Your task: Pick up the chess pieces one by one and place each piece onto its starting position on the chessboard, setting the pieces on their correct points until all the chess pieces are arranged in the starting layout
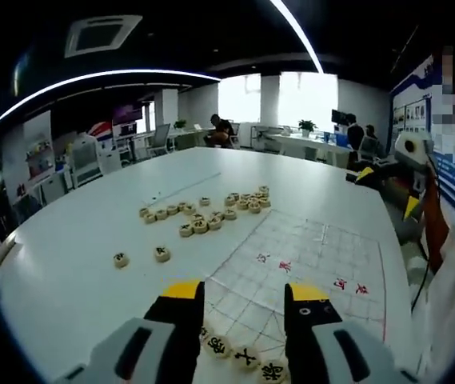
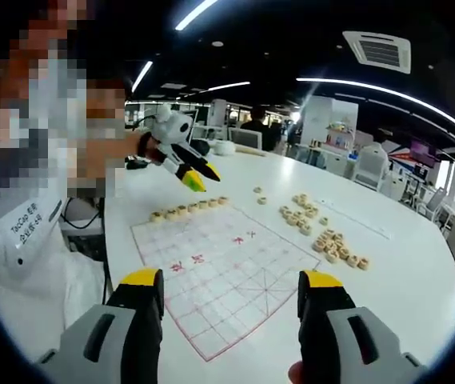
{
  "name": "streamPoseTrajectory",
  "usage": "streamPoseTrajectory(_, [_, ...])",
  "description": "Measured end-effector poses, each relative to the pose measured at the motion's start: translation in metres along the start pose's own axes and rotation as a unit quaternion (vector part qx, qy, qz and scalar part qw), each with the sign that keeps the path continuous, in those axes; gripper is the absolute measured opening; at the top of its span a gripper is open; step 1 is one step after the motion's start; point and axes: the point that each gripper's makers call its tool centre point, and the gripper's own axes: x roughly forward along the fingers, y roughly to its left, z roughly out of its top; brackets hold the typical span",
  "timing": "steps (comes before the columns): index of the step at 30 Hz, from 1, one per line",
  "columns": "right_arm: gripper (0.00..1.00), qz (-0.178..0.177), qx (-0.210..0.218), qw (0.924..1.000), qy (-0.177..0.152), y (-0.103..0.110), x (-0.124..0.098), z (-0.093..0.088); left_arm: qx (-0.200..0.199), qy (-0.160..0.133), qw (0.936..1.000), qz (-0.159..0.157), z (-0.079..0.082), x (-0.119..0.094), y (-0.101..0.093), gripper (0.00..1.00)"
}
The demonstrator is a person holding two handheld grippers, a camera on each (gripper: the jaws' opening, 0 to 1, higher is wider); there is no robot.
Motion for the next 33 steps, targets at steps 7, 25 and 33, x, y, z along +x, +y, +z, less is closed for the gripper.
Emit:
streamPoseTrajectory(7, [0.68,-0.002,0.001,1.0,-0.001,-0.001,-0.002,0.0,-0.004,-0.007,0.9999,0.01,0.013,0.02,0.022,0.41])
streamPoseTrajectory(25, [0.68,-0.006,0.004,1.0,0.0,-0.004,-0.004,-0.002,0.011,0.014,0.9996,0.021,0.028,0.061,0.046,0.37])
streamPoseTrajectory(33, [0.68,-0.008,0.005,1.0,0.0,-0.006,-0.005,-0.002,0.012,0.019,0.9993,0.029,0.032,0.074,0.057,0.36])
